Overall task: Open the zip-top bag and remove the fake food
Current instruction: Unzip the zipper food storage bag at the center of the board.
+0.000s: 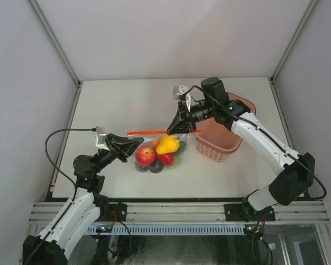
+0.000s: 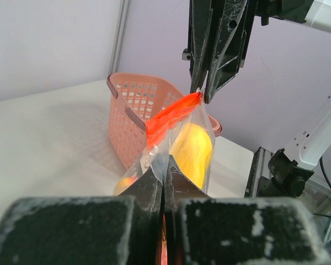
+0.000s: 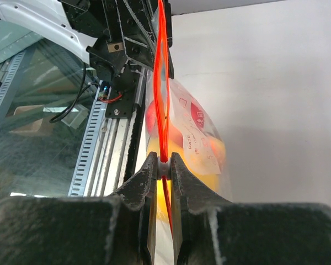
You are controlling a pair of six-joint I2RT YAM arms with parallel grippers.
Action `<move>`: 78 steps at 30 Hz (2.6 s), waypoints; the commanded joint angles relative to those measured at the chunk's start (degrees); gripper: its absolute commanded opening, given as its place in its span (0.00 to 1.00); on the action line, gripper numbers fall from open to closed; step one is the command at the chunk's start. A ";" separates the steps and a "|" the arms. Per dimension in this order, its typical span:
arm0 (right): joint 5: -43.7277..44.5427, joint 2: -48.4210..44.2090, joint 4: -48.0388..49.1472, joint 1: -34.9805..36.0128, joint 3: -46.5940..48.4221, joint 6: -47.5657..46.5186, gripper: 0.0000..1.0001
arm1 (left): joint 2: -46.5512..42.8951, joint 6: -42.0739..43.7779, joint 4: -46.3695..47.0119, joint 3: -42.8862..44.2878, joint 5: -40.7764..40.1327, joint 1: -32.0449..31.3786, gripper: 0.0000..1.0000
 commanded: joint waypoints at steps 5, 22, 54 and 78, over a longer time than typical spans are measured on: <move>-2.10 -3.54 0.42 -1.42 0.83 -1.92 0.00 | -1.52 -1.33 1.53 -1.30 -1.30 1.92 0.00; -3.79 -4.23 -2.29 -4.34 1.33 -5.22 0.00 | -3.17 -2.86 1.51 -2.50 -1.20 4.94 0.00; -2.11 -3.65 -11.45 -7.57 3.92 -15.38 0.00 | -4.93 -5.23 1.51 -3.78 -1.22 9.42 0.00; 7.03 -2.08 -24.66 -8.38 7.72 -31.33 0.00 | -5.52 -5.28 1.53 -4.54 -0.79 11.32 0.00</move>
